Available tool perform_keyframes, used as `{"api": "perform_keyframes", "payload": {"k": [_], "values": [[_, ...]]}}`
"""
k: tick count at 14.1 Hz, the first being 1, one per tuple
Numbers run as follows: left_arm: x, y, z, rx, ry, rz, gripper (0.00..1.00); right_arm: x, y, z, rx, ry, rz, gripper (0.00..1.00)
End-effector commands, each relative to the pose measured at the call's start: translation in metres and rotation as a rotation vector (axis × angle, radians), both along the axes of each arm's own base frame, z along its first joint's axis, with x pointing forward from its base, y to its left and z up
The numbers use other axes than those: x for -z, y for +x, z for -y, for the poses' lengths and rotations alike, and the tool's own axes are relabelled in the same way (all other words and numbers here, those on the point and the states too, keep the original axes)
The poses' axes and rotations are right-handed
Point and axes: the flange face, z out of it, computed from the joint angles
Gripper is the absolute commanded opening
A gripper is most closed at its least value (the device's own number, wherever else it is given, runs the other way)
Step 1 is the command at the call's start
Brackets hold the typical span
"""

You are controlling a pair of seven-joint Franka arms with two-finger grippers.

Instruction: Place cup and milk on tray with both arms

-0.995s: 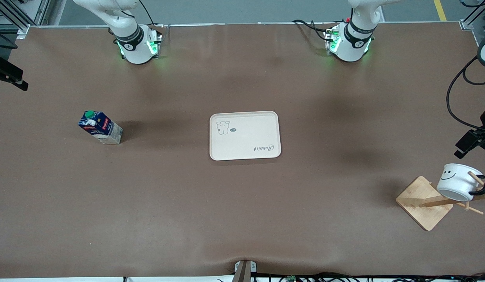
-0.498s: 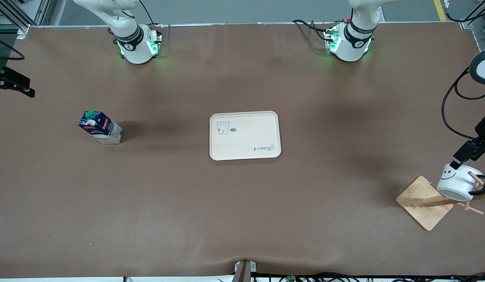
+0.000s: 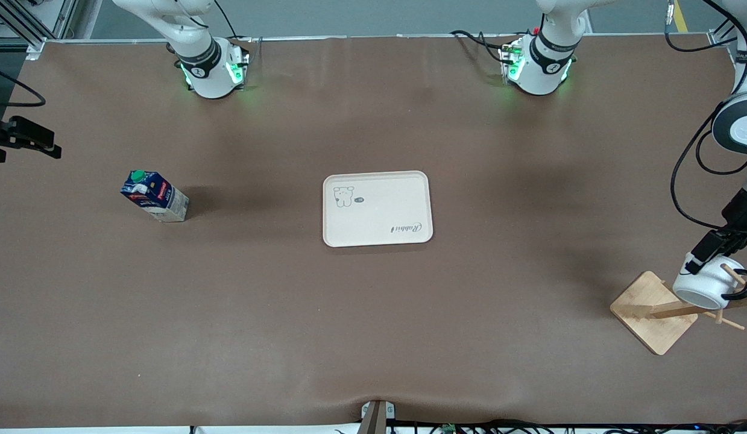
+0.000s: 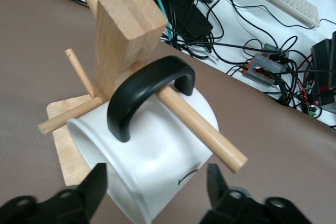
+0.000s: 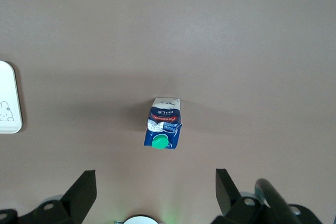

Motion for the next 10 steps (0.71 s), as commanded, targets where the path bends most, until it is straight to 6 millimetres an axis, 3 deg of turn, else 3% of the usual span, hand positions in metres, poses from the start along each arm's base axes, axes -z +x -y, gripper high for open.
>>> {"api": "perform_keyframes", "payload": {"k": [1,4,7,10], "values": [[-0.003,0.006,-0.002,0.01,-0.001,0.028,0.54,0.002,0.001,0.005,0.001,0.01,-0.005,1.0],[-0.004,0.006,0.003,0.028,0.005,0.032,0.25,0.007,0.004,0.009,0.002,0.009,-0.005,1.0],[-0.017,0.006,0.01,0.044,0.009,0.049,0.14,0.013,0.008,0.011,0.008,0.009,-0.013,1.0],[-0.03,0.006,0.024,0.075,0.005,0.056,0.01,0.033,0.02,0.013,0.01,0.011,-0.039,1.0]]}}
